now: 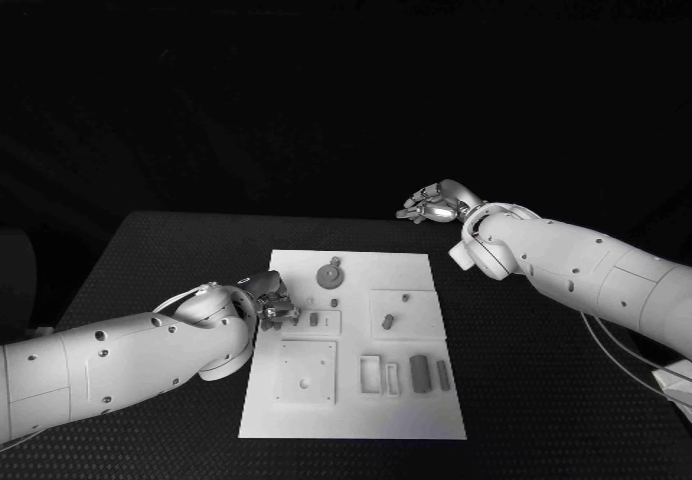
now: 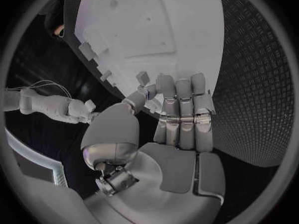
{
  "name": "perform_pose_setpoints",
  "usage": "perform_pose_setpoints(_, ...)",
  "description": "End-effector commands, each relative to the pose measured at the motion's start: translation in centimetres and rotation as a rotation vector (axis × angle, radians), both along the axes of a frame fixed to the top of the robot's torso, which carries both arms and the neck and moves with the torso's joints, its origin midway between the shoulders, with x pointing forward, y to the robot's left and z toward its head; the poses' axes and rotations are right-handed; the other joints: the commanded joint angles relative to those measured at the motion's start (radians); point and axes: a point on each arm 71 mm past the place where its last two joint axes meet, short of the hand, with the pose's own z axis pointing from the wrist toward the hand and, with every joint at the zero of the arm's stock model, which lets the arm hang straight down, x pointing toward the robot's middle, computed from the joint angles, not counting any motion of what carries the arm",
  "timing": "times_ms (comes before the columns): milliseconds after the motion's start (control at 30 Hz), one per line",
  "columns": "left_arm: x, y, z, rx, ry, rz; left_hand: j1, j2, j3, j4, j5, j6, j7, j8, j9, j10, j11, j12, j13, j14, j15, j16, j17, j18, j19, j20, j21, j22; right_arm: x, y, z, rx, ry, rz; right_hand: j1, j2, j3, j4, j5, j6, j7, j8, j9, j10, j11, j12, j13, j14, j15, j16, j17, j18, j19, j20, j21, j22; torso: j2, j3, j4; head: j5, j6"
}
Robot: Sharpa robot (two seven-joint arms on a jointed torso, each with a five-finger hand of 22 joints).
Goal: Assemble the parts on the task board
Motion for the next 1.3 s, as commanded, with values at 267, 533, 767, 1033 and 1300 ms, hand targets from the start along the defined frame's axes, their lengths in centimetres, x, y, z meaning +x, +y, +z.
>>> perform_pose_setpoints(267,-0.10,-0.08,-0.19,-0.005,0.002,-0.006,0.007,0.000,0.008,-0.002,0.003,0.062,-0.057,0.002,0.001,-0.005,-0.012,0.006,0.001,0.005,0.000,0.007,-0.002,0.009,-0.003,-0.003,0.005,0.025,-0.07,0.14,-0.10,0.003,0.007,0.017,-0.012,0.000,-0.003,0.001,0.001,-0.008,0.027,0.006,-0.001,0.006,-0.001,-0.006,-0.002,-0.007,0.002,-0.007,0.002,-0.016,-0.007,0.001,-0.006,0.002,0.000,0.0001,-0.0004,-0.001,-0.004)
perform_pose_setpoints(533,-0.16,0.07,-0.29,-0.001,0.010,-0.006,0.007,0.000,0.008,-0.001,0.003,0.063,-0.057,0.002,0.001,-0.005,-0.012,0.006,0.001,0.005,0.000,0.007,-0.003,0.009,-0.004,-0.003,0.005,0.025,-0.07,0.16,-0.16,0.003,0.008,0.017,-0.012,0.001,-0.003,0.001,0.001,-0.008,0.027,0.006,-0.001,0.007,-0.001,-0.006,-0.003,-0.008,0.002,-0.008,0.002,-0.016,-0.007,0.001,-0.006,0.002,0.000,0.0003,-0.0003,-0.002,-0.006)
perform_pose_setpoints(767,-0.20,0.22,-0.32,0.007,0.013,-0.010,0.008,0.000,0.009,-0.001,0.003,0.063,-0.057,0.002,0.001,-0.005,-0.012,0.006,0.001,0.005,0.000,0.007,-0.003,0.009,-0.004,-0.003,0.006,0.025,-0.10,0.07,-0.30,0.002,0.012,0.016,-0.012,0.001,-0.003,0.001,0.001,-0.008,0.027,0.007,-0.002,0.007,-0.001,-0.006,-0.004,-0.008,0.002,-0.008,0.003,-0.016,-0.008,0.001,-0.006,0.003,0.000,0.0004,-0.0006,-0.001,-0.007)
perform_pose_setpoints(1033,-0.22,0.32,-0.37,0.011,0.020,-0.012,0.010,-0.002,0.010,-0.002,0.012,0.065,-0.058,0.002,0.002,-0.004,-0.013,0.008,0.002,0.007,-0.001,0.010,-0.004,0.009,-0.004,-0.004,0.009,0.025,-0.10,0.06,-0.31,0.003,0.012,0.015,-0.015,0.001,-0.004,0.003,0.001,-0.008,0.027,0.007,-0.002,0.007,0.000,-0.006,-0.006,-0.008,0.003,-0.008,0.003,-0.016,-0.008,0.001,-0.007,0.004,0.000,-0.0004,0.0006,-0.002,-0.007)
perform_pose_setpoints(1300,-0.28,0.28,-0.42,0.014,0.027,-0.019,0.011,-0.002,0.010,-0.003,0.014,0.066,-0.059,0.002,0.002,-0.003,-0.013,0.009,0.002,0.007,-0.001,0.011,-0.005,0.009,-0.004,-0.004,0.010,0.025,-0.10,0.05,-0.32,0.004,0.013,0.015,-0.015,0.001,-0.004,0.003,0.001,-0.008,0.027,0.007,-0.002,0.007,0.000,-0.006,-0.006,-0.008,0.003,-0.009,0.003,-0.016,-0.008,0.001,-0.007,0.004,0.000,0.0003,-0.0009,-0.001,-0.008)
